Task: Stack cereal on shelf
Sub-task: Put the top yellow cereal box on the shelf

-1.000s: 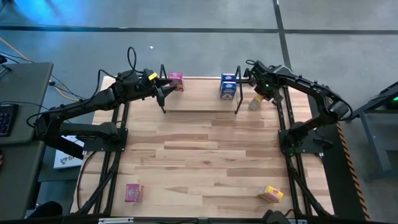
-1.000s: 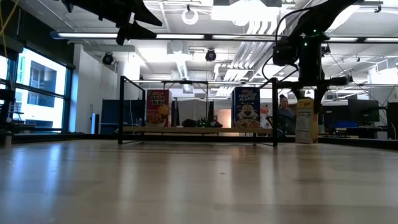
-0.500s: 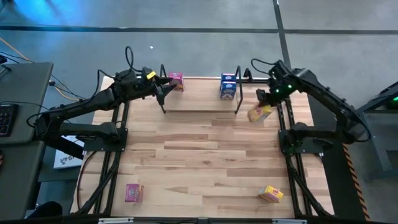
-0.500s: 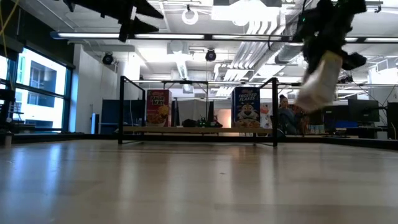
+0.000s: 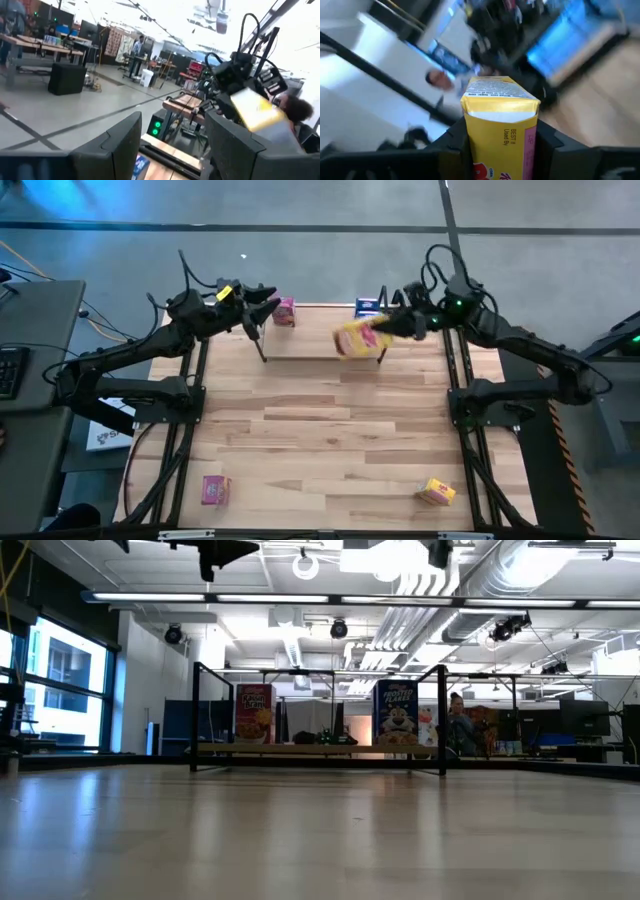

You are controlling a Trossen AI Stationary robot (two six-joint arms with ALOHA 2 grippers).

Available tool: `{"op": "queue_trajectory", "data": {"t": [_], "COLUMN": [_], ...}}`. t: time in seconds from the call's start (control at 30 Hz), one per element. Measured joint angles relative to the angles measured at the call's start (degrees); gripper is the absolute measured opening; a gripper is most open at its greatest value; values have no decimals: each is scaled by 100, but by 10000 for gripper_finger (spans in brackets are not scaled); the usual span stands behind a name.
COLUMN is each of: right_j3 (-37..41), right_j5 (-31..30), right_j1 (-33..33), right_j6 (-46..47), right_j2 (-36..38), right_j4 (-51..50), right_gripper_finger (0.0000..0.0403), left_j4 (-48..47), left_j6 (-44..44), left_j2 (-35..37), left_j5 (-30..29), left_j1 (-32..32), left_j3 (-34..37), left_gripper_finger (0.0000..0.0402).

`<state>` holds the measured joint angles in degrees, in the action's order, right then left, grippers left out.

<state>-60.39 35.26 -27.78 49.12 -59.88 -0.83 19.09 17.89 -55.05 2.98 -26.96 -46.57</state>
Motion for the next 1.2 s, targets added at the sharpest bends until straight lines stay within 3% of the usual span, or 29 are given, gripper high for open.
{"op": "queue_trajectory", "data": {"t": [0.07, 0.17, 0.3, 0.47, 0.57, 0.9, 1.2], "right_j3": [-263, -843, -1829, -3221, -3819, -4948, -5013], "right_j5": [-325, -636, -1120, -2352, -2930, -3021, -3677], "right_j1": [-7, -106, -159, -159, -159, -141, -143], "right_j6": [-104, -702, -1867, -3344, -3890, -4869, -5688], "right_j2": [-312, -868, -1773, -3003, -3669, -5205, -5632], "right_j4": [220, -365, -1836, -4016, -4680, -5147, -5298], "right_gripper_finger": [108, 108, 108, 108, 108, 108, 108], "left_j4": [69, 66, 66, 60, 58, 53, 49], "left_j6": [0, 31, 138, 144, 149, 149, 146], "left_j2": [0, 0, 0, 0, 0, 0, 0], "left_j5": [0, 1, 2, 4, 4, 4, 4], "left_j1": [0, 0, 0, -2, -2, -1, -2], "left_j3": [0, 0, 0, 0, 0, 0, 0], "left_gripper_finger": [209, 209, 209, 209, 209, 209, 209]}}
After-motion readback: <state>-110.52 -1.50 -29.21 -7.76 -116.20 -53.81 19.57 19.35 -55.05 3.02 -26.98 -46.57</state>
